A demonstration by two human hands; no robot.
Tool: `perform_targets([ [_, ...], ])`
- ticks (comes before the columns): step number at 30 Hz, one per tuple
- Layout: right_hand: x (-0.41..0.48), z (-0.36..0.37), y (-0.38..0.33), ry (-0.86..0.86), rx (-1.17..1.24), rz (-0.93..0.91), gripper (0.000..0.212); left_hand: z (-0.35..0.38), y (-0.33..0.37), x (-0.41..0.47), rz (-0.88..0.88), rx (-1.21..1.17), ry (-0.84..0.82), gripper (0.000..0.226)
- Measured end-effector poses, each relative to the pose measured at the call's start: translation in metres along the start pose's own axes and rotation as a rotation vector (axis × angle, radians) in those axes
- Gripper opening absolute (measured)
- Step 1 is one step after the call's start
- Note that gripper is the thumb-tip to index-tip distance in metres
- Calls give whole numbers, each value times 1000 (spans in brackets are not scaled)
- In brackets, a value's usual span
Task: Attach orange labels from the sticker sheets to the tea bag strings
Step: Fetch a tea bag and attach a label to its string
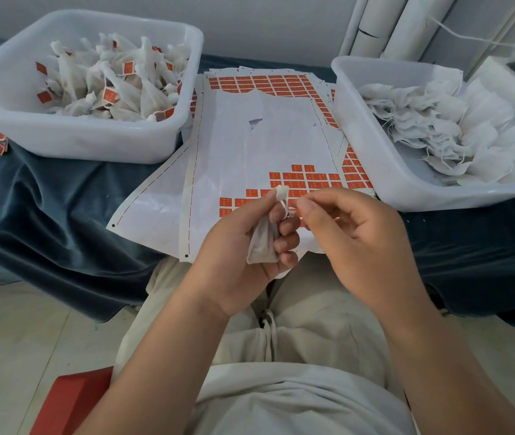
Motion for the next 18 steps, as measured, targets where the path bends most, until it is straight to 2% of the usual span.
perform_targets([
  [2,0,-2,-4,59,-92,-107,13,0,-2,0,13,40,16,35],
  [4,-1,-3,-6,39,-246,-222,7,0,-4,0,48,145,44,36],
  [7,-3,-1,-4,-15,-423,-303,14,0,-6,1,114,355,118,38],
  [13,-2,-3,-9,-8,-372,-174,11,1,-5,1,146,527,182,42],
  [18,0,-4,-7,-5,-140,25,8,4,-6,0,154,506,170,37],
])
Point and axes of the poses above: each hand's wrist, its own x-axis towards the middle knuckle, its own z-axis out of the palm, y = z × x, the point moved 2 cm from there along x, towards the middle knuckle, and after that the axes turned 12 degrees about x, right-handed, at the moved point
